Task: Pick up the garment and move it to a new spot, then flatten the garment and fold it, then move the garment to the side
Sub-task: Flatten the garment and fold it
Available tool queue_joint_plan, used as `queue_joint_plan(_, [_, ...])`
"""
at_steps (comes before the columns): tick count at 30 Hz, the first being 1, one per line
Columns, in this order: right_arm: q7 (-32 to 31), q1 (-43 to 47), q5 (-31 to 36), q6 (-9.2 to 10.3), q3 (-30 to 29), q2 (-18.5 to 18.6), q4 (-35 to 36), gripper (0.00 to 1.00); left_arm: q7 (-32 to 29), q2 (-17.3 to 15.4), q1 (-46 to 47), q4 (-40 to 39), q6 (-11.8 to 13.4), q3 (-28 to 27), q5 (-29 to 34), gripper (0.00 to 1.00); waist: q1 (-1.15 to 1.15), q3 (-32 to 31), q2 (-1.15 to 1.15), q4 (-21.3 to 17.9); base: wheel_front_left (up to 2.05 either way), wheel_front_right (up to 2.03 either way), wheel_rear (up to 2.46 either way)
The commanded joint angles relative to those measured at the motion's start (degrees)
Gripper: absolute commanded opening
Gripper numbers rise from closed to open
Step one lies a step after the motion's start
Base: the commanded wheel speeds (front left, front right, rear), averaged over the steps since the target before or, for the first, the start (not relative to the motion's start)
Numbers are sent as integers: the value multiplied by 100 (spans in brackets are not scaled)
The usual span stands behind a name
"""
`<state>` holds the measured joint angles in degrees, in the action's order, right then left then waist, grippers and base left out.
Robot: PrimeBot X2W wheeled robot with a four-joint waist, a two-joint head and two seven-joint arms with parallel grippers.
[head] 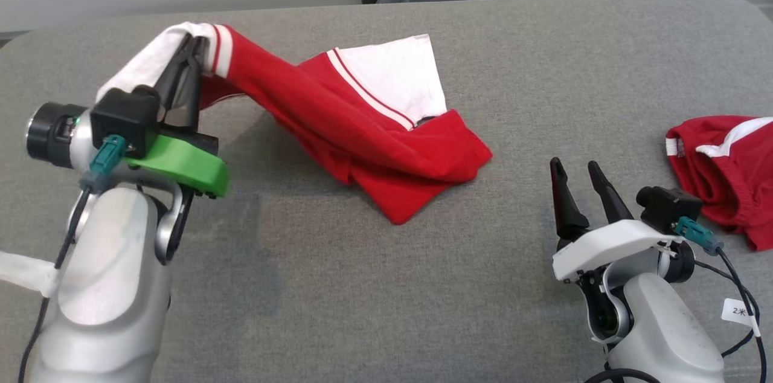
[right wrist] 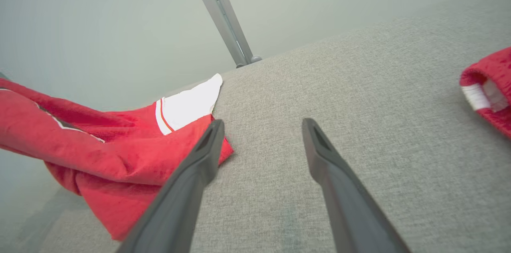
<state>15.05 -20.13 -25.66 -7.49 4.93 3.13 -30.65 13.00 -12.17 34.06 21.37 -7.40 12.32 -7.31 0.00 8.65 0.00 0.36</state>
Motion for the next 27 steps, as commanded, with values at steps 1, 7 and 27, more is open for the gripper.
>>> queue_joint_plan(1, [17, 3, -47, 1, -4, 21, 12, 100, -34, -31, 99, 86, -7, -33, -89, 0, 0, 136, 0, -100, 0, 0, 0])
queue_joint_plan(7, [17, -217, -18, 1, 18, 7, 36, 100, -292, -274, 513, 815, 56, -64, -48, 0, 0, 736, 0, -430, 0, 0, 0])
queue_joint_plan(27, [17, -571, -117, 1, 145, 42, 27, 100, 225, 20, 1731, 3368, 622, -306, -205, 100, 0, 1665, 0, -924, 0, 0, 0])
